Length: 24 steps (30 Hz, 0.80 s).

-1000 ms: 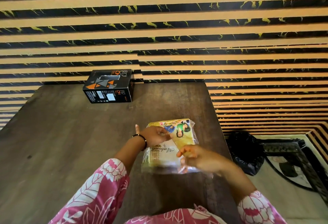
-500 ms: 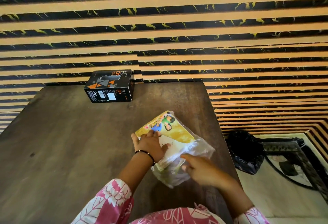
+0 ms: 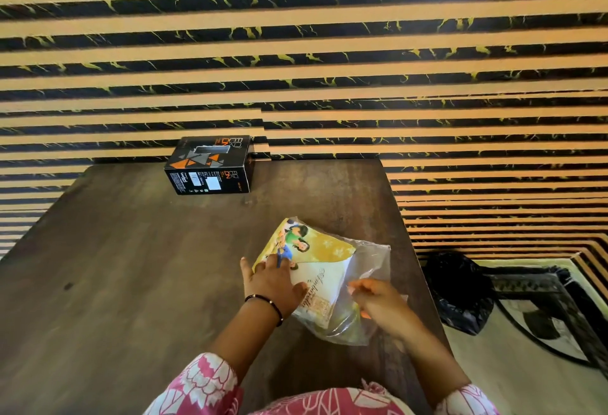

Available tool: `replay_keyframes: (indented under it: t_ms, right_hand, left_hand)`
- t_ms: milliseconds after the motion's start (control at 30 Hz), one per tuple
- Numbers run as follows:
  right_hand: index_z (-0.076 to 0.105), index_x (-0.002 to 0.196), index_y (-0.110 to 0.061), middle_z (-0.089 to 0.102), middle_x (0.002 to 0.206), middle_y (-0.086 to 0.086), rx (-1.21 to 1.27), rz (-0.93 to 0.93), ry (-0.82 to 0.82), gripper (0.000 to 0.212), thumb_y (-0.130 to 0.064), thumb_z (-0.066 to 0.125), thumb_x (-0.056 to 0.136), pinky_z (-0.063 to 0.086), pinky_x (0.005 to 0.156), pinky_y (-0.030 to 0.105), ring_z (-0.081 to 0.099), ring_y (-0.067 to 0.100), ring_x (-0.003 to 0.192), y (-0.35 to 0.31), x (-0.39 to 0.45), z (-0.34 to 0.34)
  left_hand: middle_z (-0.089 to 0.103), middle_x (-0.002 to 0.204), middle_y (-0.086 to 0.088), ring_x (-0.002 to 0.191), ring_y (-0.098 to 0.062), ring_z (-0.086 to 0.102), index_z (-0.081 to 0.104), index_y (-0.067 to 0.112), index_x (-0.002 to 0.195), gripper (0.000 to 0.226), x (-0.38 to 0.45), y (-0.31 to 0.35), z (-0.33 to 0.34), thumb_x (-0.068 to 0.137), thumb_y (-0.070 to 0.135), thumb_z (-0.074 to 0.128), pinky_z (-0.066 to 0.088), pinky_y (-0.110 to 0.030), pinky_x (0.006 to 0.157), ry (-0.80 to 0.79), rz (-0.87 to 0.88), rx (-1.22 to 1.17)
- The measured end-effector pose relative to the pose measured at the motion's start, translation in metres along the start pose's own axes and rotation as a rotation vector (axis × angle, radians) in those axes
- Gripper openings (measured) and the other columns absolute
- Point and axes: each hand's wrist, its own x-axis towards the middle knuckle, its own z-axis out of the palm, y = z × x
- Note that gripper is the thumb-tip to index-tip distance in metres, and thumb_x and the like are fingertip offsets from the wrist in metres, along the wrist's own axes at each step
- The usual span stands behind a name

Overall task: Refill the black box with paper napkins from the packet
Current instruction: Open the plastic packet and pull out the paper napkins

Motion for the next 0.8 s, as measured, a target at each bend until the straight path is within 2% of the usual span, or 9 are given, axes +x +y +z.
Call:
replay_keyframes:
  t_ms: [100,167,233,300,400,500,633,700,800]
  right_hand:
    - [0.067,0.087,-0.010,0.068,0.096,0.013,0.422,0.049,0.094,0.017,-0.004,0.052,0.088,0.053,0.075,0.032,0.063,0.021,0.084,0.001,0.003,-0.004]
    - [0.063,0.091,-0.005,0.070,0.094,0.015,0.730,0.088,0.109,0.018,0.002,0.047,0.089,0.052,0.066,0.024,0.063,0.024,0.081,0.001,0.006,-0.012]
    - [0.058,0.090,-0.007,0.072,0.082,0.013,0.959,0.150,0.109,0.020,0.001,0.040,0.092,0.054,0.069,0.027,0.066,0.025,0.079,0.004,0.010,-0.020]
    - [0.054,0.086,-0.008,0.073,0.068,0.011,1.062,0.214,0.071,0.022,0.003,0.036,0.093,0.058,0.063,0.030,0.071,0.024,0.068,0.009,0.013,-0.025]
    - [0.053,0.089,-0.004,0.071,0.071,0.014,0.885,0.274,-0.014,0.022,0.011,0.037,0.090,0.059,0.049,0.030,0.070,0.024,0.063,0.012,0.014,-0.023]
    - [0.057,0.096,0.003,0.062,0.085,0.018,0.625,0.270,-0.070,0.018,0.013,0.046,0.086,0.060,0.053,0.030,0.065,0.026,0.067,0.010,0.016,-0.017]
    - [0.058,0.082,-0.002,0.057,0.082,0.013,0.466,0.279,-0.130,0.015,0.012,0.052,0.085,0.059,0.059,0.031,0.061,0.024,0.069,0.003,0.025,-0.011]
    - [0.057,0.093,0.002,0.059,0.090,0.011,0.436,0.287,-0.149,0.009,0.007,0.051,0.087,0.059,0.053,0.031,0.061,0.020,0.073,-0.001,0.031,-0.010]
    - [0.052,0.115,0.004,0.059,0.108,0.012,0.410,0.303,-0.133,0.029,-0.001,0.056,0.087,0.055,0.043,0.027,0.063,0.021,0.086,-0.004,0.044,-0.006]
  left_hand:
    - [0.036,0.145,-0.005,0.129,-0.029,0.039,0.031,0.020,0.138,0.062,-0.003,0.000,-0.005,0.088,0.057,0.033,-0.002,-0.059,0.111,-0.030,-0.024,0.062]
    - [0.032,0.149,-0.007,0.138,-0.029,0.025,0.030,0.019,0.140,0.064,-0.004,-0.001,-0.004,0.088,0.057,0.032,-0.007,-0.061,0.110,-0.015,-0.024,0.078]
    - [0.022,0.153,-0.007,0.143,-0.027,0.009,0.025,0.017,0.142,0.066,-0.004,-0.003,-0.002,0.089,0.055,0.033,-0.011,-0.061,0.109,0.043,-0.003,0.038]
    - [0.015,0.155,-0.004,0.144,-0.024,0.003,0.019,0.021,0.144,0.067,0.000,-0.006,0.005,0.088,0.055,0.033,-0.012,-0.059,0.109,0.117,0.084,-0.059]
    - [0.014,0.155,0.003,0.144,-0.017,0.005,0.018,0.028,0.144,0.077,0.008,-0.012,0.017,0.077,0.066,0.018,-0.008,-0.051,0.113,0.166,0.235,-0.208]
    - [0.012,0.156,0.006,0.144,-0.015,0.006,0.013,0.029,0.145,0.090,0.009,-0.020,0.033,0.070,0.079,0.005,-0.008,-0.046,0.114,0.178,0.250,-0.265]
    - [0.006,0.157,0.008,0.144,-0.013,0.000,0.008,0.029,0.146,0.102,0.006,-0.026,0.044,0.062,0.081,-0.016,-0.015,-0.041,0.112,0.178,0.240,-0.242]
    - [0.005,0.157,0.008,0.144,-0.013,-0.001,0.007,0.029,0.146,0.100,0.005,-0.025,0.045,0.063,0.080,-0.016,-0.016,-0.041,0.111,0.176,0.236,-0.245]
    - [0.003,0.156,0.008,0.144,-0.014,-0.002,0.002,0.028,0.146,0.098,0.005,-0.025,0.046,0.064,0.079,-0.016,-0.019,-0.040,0.111,0.176,0.230,-0.238]
